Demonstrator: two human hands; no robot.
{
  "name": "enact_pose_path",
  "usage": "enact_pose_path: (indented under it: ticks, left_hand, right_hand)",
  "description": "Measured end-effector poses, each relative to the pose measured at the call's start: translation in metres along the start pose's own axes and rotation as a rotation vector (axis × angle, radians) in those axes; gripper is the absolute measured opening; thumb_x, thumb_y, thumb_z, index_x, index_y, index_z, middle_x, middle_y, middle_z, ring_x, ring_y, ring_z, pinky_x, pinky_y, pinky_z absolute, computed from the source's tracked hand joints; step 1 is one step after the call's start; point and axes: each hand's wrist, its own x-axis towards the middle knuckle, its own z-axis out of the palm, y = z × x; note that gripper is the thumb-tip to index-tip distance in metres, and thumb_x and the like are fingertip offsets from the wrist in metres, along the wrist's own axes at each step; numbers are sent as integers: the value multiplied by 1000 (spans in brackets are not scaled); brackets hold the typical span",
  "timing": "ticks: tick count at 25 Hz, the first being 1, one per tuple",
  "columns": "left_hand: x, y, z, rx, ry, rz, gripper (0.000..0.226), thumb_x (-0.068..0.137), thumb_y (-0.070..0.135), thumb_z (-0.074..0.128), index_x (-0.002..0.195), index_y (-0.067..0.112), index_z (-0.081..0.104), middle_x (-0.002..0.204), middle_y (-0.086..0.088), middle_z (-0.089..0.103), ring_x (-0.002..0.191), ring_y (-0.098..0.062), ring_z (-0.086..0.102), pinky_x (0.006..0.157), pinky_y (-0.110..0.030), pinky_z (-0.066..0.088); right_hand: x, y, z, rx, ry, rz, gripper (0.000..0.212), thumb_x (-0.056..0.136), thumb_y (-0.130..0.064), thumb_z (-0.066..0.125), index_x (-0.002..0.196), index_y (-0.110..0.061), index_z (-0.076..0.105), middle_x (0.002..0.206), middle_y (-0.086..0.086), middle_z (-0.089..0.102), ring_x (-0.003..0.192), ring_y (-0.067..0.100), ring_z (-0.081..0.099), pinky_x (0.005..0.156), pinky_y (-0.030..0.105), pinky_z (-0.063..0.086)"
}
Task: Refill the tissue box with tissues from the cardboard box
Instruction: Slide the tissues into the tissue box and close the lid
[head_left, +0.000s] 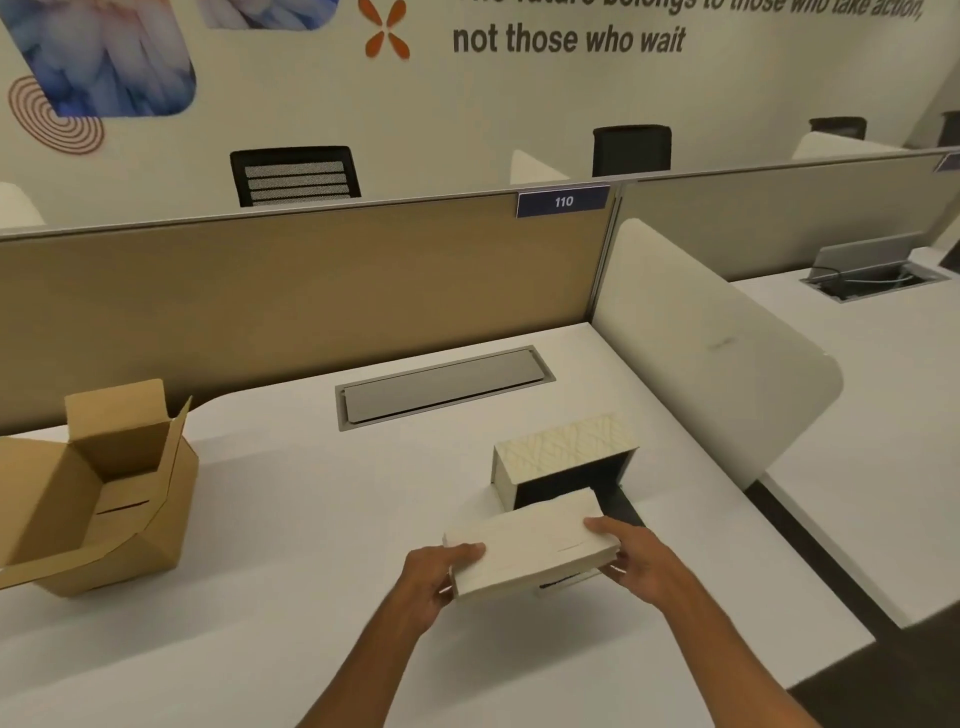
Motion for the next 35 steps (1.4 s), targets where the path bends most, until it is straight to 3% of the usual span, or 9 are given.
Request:
enact_pose_path:
  ticks: [4,8,10,12,16,20,23,27,35]
  left_hand:
    - [17,-22,32,-45,62,-24,54,56,1,88,103,-5,60,101,-19,68,92,-34,64,69,-38,56]
    - [35,-38,75,-87,200,-11,47,49,6,93,82,-2,60,99,-21,67,97,-39,64,88,-49,55]
    - [42,-40,95,-107,233,5,45,47,10,94,75,0,61,92,-20,66,88,-35,64,88,-46,55]
    - [51,-40,111,-103,263,24,47,50,14,93,83,-1,63,95,-18,67,89,-33,63,87,-43,54]
    - [63,-43,130,-42,308,36,62,62,17,88,113,-4,60,115,-19,65,108,-36,60,94,-43,52]
    - [70,-44,138,4,356,44,50,70,14,83,111,-4,62,115,-19,65,106,-33,61,96,-45,52]
    - [74,-43,139,32,382,35,48,73,14,80,114,-4,61,115,-19,65,107,-33,60,97,-45,51]
    - [79,-42,139,73,412,9,51,76,18,78,119,-3,59,120,-18,62,110,-32,57,99,-42,50]
    - [84,-48,142,149,454,9,50,81,28,73,121,3,56,120,-13,60,103,-26,53,97,-38,49]
  right_hand:
    - [18,-2,-33,-40,33,34,25,72,-14,78,90,-9,62,100,14,64,92,28,60,72,36,53]
    - [44,-16,-64,-77,31,53,22,75,-13,74,92,-8,60,101,14,61,92,28,58,75,36,52]
    - [60,-27,-74,-101,36,45,22,76,-12,72,93,-8,59,98,13,60,95,29,56,85,41,51]
    - [76,-37,-81,-147,34,34,25,77,-13,71,98,-7,57,97,11,57,100,31,53,92,44,49]
    - [103,-46,-87,-257,52,28,33,77,-16,71,104,-4,57,96,11,59,98,30,53,95,44,48]
    - [122,-46,-89,-307,44,38,34,76,-19,72,103,-5,56,94,10,57,96,29,53,95,43,48]
    - [132,-45,-90,-294,34,49,33,76,-19,72,101,-6,56,89,7,56,91,26,52,86,38,48]
    - [141,-44,-90,-300,13,65,36,76,-21,73,102,-6,55,90,8,55,89,25,52,86,37,48]
    - [149,-43,-91,-285,3,88,46,75,-22,75,112,-6,53,106,14,57,105,32,54,88,38,51]
